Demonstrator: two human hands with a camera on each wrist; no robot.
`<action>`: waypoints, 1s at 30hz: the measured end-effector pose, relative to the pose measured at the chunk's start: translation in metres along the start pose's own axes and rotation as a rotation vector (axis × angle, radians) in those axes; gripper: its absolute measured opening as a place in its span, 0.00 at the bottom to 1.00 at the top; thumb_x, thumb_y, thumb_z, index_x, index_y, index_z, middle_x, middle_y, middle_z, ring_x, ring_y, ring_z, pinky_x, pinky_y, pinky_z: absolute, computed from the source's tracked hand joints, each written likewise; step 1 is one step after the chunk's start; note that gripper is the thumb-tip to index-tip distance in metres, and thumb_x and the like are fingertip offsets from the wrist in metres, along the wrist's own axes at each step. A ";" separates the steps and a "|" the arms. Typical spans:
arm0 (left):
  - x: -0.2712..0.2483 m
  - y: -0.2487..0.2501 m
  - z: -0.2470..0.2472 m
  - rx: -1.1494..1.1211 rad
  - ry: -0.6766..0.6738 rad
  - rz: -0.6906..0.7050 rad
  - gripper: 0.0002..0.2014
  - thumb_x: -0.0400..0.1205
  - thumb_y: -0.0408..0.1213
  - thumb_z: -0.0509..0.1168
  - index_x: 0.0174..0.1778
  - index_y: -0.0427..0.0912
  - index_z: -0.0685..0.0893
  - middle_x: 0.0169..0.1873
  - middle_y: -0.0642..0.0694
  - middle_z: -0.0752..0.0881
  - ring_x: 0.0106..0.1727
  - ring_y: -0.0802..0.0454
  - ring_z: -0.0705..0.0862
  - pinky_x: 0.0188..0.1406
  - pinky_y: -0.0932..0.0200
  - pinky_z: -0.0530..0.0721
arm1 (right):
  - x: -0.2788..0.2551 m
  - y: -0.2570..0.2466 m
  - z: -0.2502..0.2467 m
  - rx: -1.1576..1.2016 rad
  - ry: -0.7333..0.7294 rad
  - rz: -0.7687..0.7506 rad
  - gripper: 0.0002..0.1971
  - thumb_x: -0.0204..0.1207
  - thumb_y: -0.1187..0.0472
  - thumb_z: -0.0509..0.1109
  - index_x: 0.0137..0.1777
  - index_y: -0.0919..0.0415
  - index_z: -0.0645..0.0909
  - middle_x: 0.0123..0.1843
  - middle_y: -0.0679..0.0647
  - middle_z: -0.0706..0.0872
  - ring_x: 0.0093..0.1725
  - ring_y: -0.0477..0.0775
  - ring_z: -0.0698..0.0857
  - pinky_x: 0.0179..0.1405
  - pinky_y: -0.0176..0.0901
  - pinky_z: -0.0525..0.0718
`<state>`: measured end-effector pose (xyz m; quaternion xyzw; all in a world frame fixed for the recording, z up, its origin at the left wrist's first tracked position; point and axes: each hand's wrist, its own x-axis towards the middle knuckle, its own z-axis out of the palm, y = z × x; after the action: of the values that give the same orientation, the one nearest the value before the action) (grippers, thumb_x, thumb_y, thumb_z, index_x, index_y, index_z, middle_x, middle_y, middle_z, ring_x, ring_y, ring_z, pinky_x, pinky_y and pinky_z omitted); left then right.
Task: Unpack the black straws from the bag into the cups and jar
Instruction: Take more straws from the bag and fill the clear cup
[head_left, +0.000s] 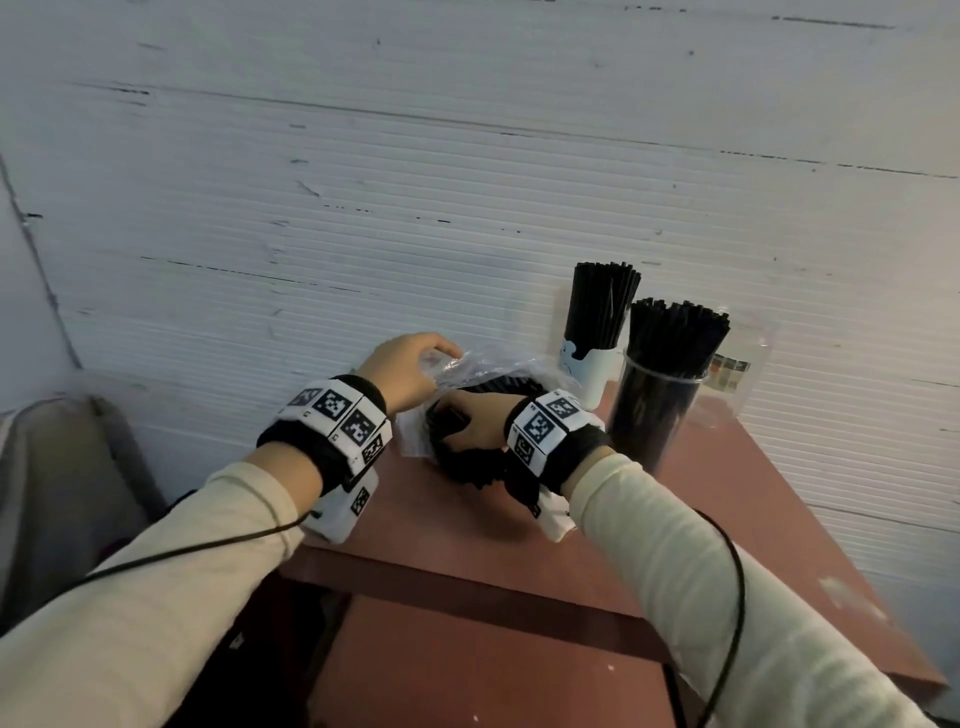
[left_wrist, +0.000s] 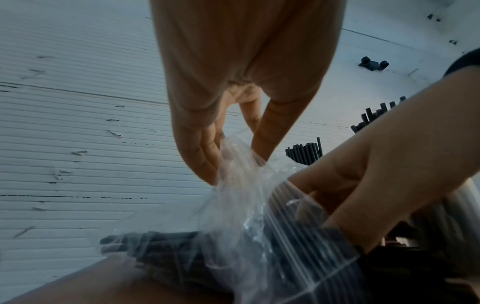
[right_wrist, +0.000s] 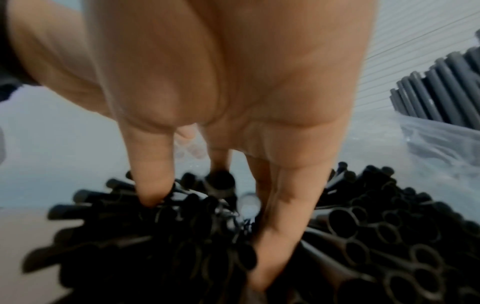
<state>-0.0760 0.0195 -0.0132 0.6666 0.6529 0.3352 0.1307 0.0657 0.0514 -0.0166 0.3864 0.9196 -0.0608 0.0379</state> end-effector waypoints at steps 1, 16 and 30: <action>-0.001 0.000 -0.001 -0.008 0.006 0.002 0.23 0.75 0.22 0.64 0.58 0.53 0.86 0.66 0.51 0.84 0.69 0.52 0.79 0.55 0.62 0.78 | -0.001 -0.001 0.000 -0.020 0.008 -0.017 0.21 0.77 0.54 0.69 0.68 0.59 0.78 0.65 0.57 0.83 0.65 0.59 0.80 0.67 0.52 0.76; -0.007 -0.011 -0.004 -0.085 0.026 -0.002 0.23 0.76 0.25 0.66 0.61 0.56 0.83 0.66 0.48 0.83 0.52 0.47 0.86 0.51 0.50 0.87 | -0.015 0.035 -0.005 0.449 0.155 0.051 0.11 0.74 0.62 0.76 0.56 0.55 0.84 0.42 0.44 0.83 0.33 0.43 0.83 0.26 0.18 0.76; -0.007 -0.012 0.000 -0.092 0.040 0.011 0.24 0.75 0.26 0.69 0.65 0.53 0.80 0.65 0.52 0.80 0.52 0.50 0.84 0.43 0.62 0.82 | -0.035 0.049 -0.009 0.637 0.159 0.080 0.11 0.71 0.71 0.74 0.48 0.56 0.87 0.40 0.62 0.90 0.35 0.51 0.88 0.45 0.44 0.89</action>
<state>-0.0853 0.0142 -0.0225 0.6565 0.6356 0.3789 0.1466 0.1250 0.0617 -0.0071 0.4180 0.8385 -0.3136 -0.1545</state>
